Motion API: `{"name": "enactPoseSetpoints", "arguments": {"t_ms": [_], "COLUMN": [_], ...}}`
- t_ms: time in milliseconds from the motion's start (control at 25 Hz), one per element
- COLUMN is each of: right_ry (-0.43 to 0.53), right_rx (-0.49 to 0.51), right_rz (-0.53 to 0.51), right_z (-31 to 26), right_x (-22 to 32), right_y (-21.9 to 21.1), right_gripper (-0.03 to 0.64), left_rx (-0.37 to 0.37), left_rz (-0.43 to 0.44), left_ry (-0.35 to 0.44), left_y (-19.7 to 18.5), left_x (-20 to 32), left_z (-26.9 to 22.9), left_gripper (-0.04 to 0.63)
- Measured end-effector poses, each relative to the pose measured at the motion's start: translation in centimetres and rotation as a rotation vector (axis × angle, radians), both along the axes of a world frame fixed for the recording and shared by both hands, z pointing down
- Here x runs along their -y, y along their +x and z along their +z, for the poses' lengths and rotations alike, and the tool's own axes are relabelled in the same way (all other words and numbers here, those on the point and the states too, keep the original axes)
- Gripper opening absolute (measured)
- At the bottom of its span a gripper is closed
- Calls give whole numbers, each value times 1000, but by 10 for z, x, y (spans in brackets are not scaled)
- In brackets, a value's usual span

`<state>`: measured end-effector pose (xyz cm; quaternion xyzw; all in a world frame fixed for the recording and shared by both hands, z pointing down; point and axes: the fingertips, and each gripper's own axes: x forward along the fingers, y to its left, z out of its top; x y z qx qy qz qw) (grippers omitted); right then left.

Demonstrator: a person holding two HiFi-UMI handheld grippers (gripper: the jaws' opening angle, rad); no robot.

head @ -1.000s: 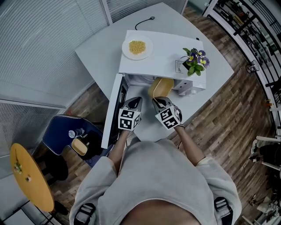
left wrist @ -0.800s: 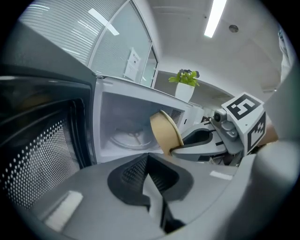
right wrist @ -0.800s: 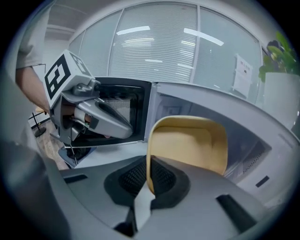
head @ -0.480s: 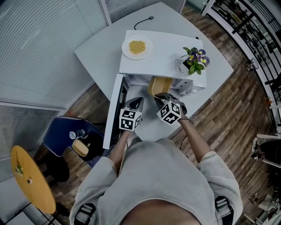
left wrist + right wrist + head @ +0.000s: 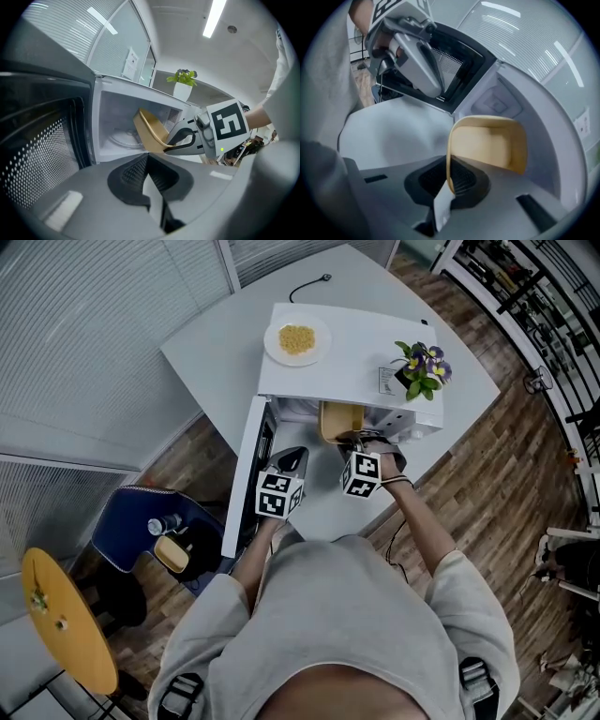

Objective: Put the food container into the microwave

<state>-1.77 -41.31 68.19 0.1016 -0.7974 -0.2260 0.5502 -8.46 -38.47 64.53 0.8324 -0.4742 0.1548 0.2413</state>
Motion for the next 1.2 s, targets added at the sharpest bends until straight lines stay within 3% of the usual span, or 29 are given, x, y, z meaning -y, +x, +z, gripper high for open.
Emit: {"name": "enactPoseSetpoints", "arguments": {"t_ms": [360, 800, 1200], "right_ry": [68, 54, 129], "right_rx": [-84, -69, -74], "right_rz": [-17, 27, 54], "right_z": [3, 0, 11], "right_x": [23, 49, 82], "right_y": [1, -15, -27], "right_gripper": [17, 17, 17], "left_rx": [-2, -14, -22], "left_rz": [-3, -9, -4], "left_ry": [0, -3, -13], "left_y": [-4, -8, -7], "left_x": [0, 1, 3], "left_z": [2, 1, 5], "left_gripper": [9, 9, 9]}}
